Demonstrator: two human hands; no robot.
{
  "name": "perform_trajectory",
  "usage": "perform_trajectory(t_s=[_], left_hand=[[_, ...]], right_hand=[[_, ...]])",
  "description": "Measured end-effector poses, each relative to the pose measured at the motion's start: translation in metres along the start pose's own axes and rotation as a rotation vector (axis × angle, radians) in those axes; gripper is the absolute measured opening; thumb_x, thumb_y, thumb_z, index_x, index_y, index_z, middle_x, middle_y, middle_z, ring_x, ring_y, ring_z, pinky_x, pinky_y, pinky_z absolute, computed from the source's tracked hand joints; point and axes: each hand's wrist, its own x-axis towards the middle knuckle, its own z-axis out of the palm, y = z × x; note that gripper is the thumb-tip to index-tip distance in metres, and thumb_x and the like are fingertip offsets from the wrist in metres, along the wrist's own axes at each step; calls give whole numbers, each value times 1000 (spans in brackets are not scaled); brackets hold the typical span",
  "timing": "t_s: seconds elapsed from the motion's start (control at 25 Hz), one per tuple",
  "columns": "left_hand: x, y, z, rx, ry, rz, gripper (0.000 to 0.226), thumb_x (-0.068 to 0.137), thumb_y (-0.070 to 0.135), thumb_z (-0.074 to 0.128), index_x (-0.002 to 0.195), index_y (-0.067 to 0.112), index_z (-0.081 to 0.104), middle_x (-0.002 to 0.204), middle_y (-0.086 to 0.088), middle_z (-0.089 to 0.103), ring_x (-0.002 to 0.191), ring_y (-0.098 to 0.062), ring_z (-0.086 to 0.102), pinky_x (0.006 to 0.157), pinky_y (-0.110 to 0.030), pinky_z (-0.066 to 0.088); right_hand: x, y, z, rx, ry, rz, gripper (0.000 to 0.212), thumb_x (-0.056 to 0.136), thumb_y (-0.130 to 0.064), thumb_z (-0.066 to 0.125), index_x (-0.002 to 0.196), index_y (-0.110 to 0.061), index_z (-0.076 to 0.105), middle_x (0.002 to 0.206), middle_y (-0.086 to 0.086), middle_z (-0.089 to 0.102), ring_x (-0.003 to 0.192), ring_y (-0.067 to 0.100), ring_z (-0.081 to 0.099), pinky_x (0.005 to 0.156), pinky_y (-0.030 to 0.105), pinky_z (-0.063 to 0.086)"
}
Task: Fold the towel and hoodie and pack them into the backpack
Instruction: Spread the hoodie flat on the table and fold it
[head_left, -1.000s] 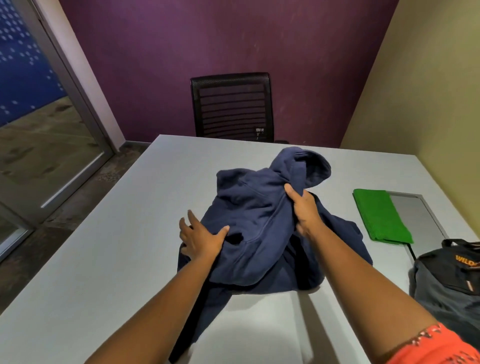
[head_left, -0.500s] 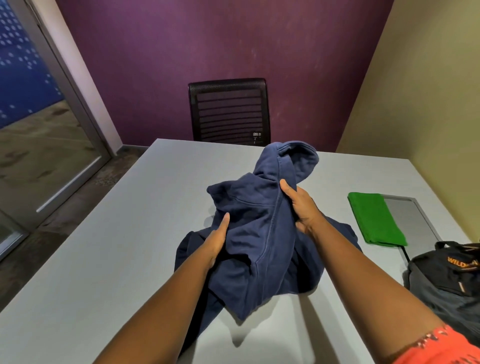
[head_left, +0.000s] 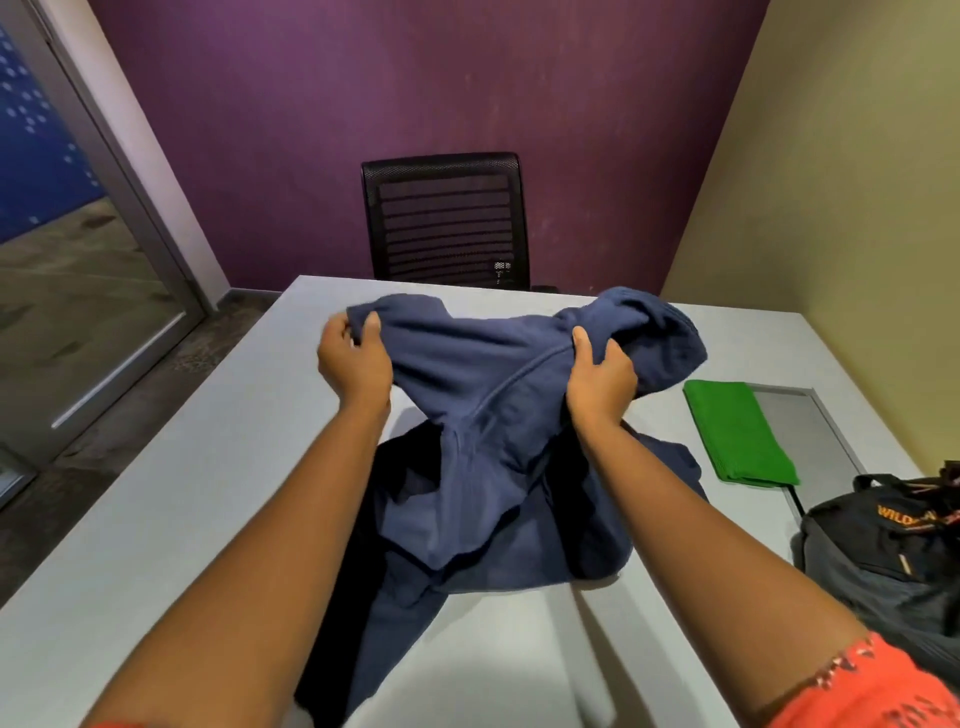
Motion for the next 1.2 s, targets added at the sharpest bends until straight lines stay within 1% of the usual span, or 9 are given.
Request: perform_trajectory(t_s=[0.12, 0.24, 0.4, 0.52, 0.68, 0.8, 0.92, 1.0, 1.2], left_hand=[[40, 28, -10, -153, 155, 53, 17, 92, 7, 53, 106, -2, 52, 88, 4, 55, 81, -9, 49, 73, -8, 41], [76, 28, -52, -92, 384, 115, 23, 92, 6, 51, 114, -3, 48, 108, -12, 55, 91, -10, 44, 72, -2, 35], [86, -31, -102, 155, 528, -108, 29, 95, 18, 46, 120, 4, 50, 120, -10, 56, 106, -20, 54, 92, -21, 41], [64, -84, -113, 369, 401, -419, 51, 96, 29, 45, 141, 7, 34, 144, -15, 39, 130, -32, 40, 107, -37, 31], [27, -142, -113, 567, 134, -742, 98, 74, 50, 69, 144, 4, 19, 148, -25, 23, 134, -42, 29, 109, -52, 25], [27, -186, -119, 541, -48, -864, 123, 47, 44, 89, 141, 4, 20, 148, -22, 28, 132, -41, 35, 108, -52, 31], [18, -159, -126, 826, -89, -764, 75, 78, 21, 74, 134, -9, 36, 139, -27, 40, 124, -42, 43, 103, -42, 36], [27, -145, -128, 901, -94, -652, 48, 86, 19, 64, 125, -6, 51, 132, -26, 49, 118, -43, 48, 98, -41, 40], [48, -116, -117, 767, 190, -322, 34, 92, 18, 54, 124, 8, 58, 133, -23, 49, 117, -43, 49, 101, -44, 39]], right_hand=[[6, -19, 24, 268, -473, -31, 47, 98, -23, 46, 142, -10, 36, 119, 3, 57, 106, 17, 52, 103, 36, 41], [14, -16, 28, 317, -784, -25, 64, 97, -14, 46, 150, -20, 10, 129, 3, 54, 117, 13, 50, 108, 30, 37], [17, 21, 16, -192, -765, -136, 60, 90, -19, 60, 144, -17, 34, 127, 8, 59, 112, 16, 55, 103, 25, 38], [22, 62, 6, -885, -899, -126, 83, 77, -52, 68, 145, -23, 31, 152, 8, 32, 139, 28, 31, 113, 40, 29], [21, 97, -11, -1223, -616, 8, 126, 62, -56, 77, 148, -32, -11, 156, 14, -16, 144, 40, -1, 104, 68, 19], [26, 107, -24, -1126, -532, 189, 113, 77, -30, 74, 149, -20, -12, 148, 23, 27, 131, 39, 38, 99, 50, 40], [42, 105, -26, -1157, -582, 186, 44, 88, -8, 51, 131, -3, 47, 123, 15, 58, 117, 31, 56, 90, 34, 48], [60, 91, -20, -950, -583, 310, 19, 85, -1, 47, 99, 0, 61, 90, 16, 64, 94, 30, 66, 67, 30, 54], [104, 38, 4, -394, -263, 97, 36, 82, 4, 53, 118, 5, 52, 121, 25, 57, 110, 38, 56, 88, 39, 47]])
